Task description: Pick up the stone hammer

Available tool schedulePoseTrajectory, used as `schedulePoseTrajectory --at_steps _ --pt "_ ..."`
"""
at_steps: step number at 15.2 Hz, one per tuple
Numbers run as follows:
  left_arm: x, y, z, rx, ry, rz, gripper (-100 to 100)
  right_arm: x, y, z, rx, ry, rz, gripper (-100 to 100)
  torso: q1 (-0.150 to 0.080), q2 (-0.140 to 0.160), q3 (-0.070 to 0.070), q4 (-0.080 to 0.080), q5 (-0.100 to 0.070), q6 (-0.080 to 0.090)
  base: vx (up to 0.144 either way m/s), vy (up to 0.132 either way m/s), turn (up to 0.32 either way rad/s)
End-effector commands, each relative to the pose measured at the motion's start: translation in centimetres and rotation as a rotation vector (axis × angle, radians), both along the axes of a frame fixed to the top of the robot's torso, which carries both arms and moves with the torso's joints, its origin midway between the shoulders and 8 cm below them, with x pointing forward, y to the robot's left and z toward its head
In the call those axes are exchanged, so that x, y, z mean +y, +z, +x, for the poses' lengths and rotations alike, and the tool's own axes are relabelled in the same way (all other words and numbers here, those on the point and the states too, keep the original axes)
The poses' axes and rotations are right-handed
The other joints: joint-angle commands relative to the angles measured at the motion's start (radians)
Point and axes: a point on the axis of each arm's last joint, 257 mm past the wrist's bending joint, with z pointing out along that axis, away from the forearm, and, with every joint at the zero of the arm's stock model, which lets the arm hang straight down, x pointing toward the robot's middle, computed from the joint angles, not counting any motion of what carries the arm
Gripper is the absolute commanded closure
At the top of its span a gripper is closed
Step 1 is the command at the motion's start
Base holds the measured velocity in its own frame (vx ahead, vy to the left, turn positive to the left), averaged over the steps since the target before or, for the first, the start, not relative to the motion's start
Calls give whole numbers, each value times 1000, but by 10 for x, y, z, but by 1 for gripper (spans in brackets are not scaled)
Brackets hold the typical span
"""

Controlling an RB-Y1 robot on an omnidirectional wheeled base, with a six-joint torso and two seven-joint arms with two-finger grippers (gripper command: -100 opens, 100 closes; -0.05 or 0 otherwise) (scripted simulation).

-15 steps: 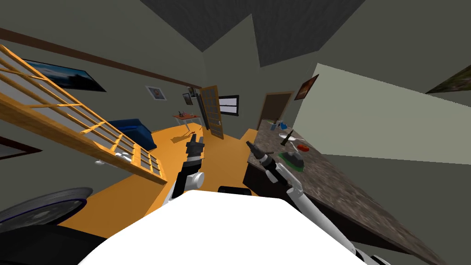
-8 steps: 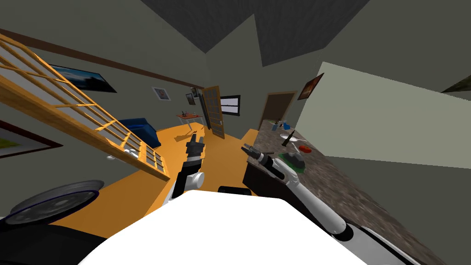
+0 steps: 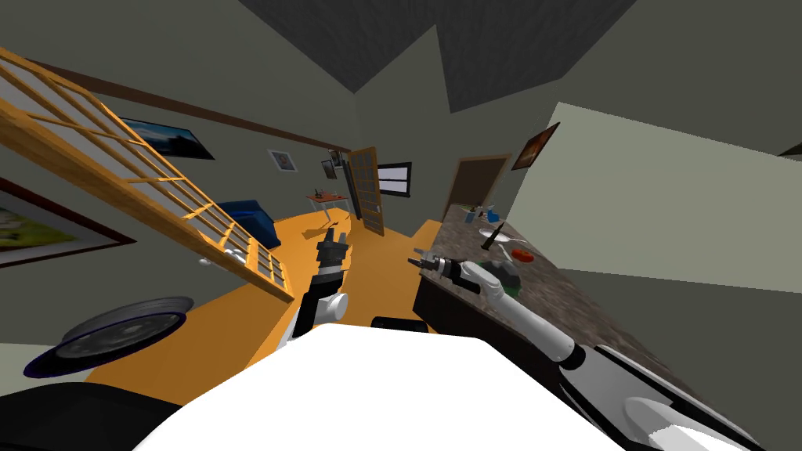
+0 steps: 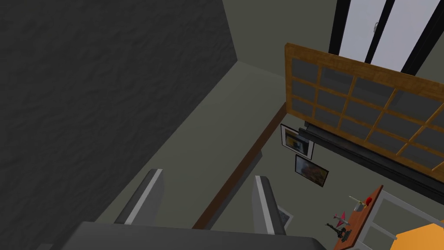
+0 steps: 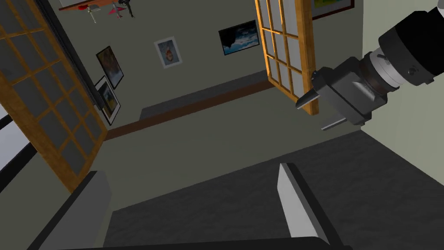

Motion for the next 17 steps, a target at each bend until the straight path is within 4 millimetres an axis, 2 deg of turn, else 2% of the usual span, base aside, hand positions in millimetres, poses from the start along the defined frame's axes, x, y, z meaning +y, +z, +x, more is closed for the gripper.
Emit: schedulePoseTrajectory --at_steps 1,3,4,5,6,8,9,11,12,13,14,16,17 --pt "0 0 0 0 0 0 0 -10 -25 1 -22 38 -121 -100 0 0 0 0 0 0 -18 -32 101" --pt "0 0 0 0 0 0 0 -11 -27 2 -43 42 -150 -100 0 0 0 0 0 0 -18 -31 49" --pt "0 0 0 0 0 0 0 -20 -44 4 -55 69 -236 -100 0 0 0 0 0 0 -16 -26 63" --pt "0 0 0 0 0 0 0 -21 -46 7 -68 69 -255 -100 0 0 0 0 0 0 -16 -27 81" --pt "0 0 0 0 0 0 0 -31 -59 6 -75 99 -328 -100 0 0 0 0 0 0 -18 -33 86" --pt "0 0 0 0 0 0 0 -35 -63 12 -90 94 -361 -100 -1 0 0 0 0 0 -17 -31 47" --pt "0 0 0 0 0 0 0 -52 -81 13 -90 114 -444 -100 0 0 0 0 0 0 -16 -25 64" --pt "0 0 0 0 0 0 0 -53 -80 17 -110 116 -465 -100 0 0 0 0 0 0 -13 -21 51" --pt "0 0 0 0 0 0 0 -72 -95 22 -114 133 -553 -100 0 0 0 0 0 0 -12 -21 65" --pt "0 0 0 0 0 0 0 -72 -95 23 -126 136 -567 -100 1 0 0 0 0 0 -13 -24 75" --pt "0 0 0 0 0 0 0 -94 -108 27 -121 149 -647 -100 0 0 0 0 0 0 -12 -25 106" --pt "0 0 0 0 0 0 0 -95 -108 30 -139 153 -668 -100 0 0 0 0 0 0 -10 -23 46" --pt "0 0 0 0 0 0 0 -118 -118 35 -141 167 -753 -100 0 0 0 0 0 0 -11 -15 64"
